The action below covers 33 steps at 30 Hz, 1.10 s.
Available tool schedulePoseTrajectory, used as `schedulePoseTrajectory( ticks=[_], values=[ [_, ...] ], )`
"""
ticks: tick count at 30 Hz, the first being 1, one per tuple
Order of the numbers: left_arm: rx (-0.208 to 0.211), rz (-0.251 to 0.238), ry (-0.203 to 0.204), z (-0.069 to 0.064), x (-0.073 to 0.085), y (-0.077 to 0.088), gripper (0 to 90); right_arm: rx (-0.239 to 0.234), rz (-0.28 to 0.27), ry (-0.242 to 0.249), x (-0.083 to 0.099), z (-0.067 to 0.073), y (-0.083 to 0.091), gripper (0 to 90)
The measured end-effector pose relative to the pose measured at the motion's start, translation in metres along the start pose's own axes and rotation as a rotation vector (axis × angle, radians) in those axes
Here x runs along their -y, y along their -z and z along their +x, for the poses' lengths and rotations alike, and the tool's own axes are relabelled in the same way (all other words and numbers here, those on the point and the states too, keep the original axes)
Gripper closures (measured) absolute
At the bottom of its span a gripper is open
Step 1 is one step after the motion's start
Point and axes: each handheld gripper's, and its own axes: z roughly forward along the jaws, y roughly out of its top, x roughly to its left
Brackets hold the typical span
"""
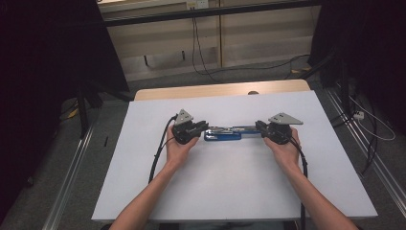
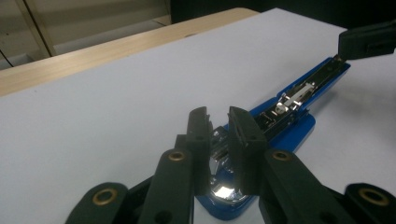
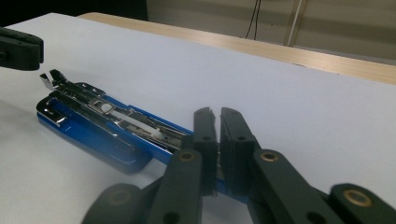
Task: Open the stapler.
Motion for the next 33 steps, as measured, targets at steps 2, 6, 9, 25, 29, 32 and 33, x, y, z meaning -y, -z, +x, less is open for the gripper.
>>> schedulePoseTrajectory(
  ticks=[2, 6, 9, 25, 29, 32, 33],
  values=[
    [-0.006, -0.004, 0.0, -0.001, -0.001, 0.002, 75.2, -0.004, -0.007, 0.0, 0.0, 0.0, 0.0, 80.3],
    [-0.02, 0.0, 0.009, -0.002, -0.001, 0.006, 62.7, -0.015, -0.018, -0.01, -0.001, 0.0, 0.0, 73.8],
    [-0.02, -0.012, 0.027, 0.0, 0.0, 0.01, 57.3, -0.016, -0.02, -0.016, -0.002, 0.002, 0.001, 64.0],
    [-0.072, 0.024, 0.062, 0.003, -0.002, 0.028, 5.8, -0.007, -0.052, -0.051, -0.004, 0.005, 0.004, 8.9],
    [-0.082, 0.006, 0.054, 0.004, 0.002, 0.037, 4.0, 0.003, -0.064, -0.037, -0.005, 0.005, 0.007, 6.1],
    [-0.091, 0.0, 0.064, 0.006, 0.002, 0.042, 4.0, 0.008, -0.066, -0.034, -0.005, 0.005, 0.009, 4.2],
    [-0.088, -0.011, 0.083, 0.008, 0.004, 0.047, 3.9, 0.018, -0.066, -0.027, -0.005, 0.005, 0.01, 3.7]
  ],
)
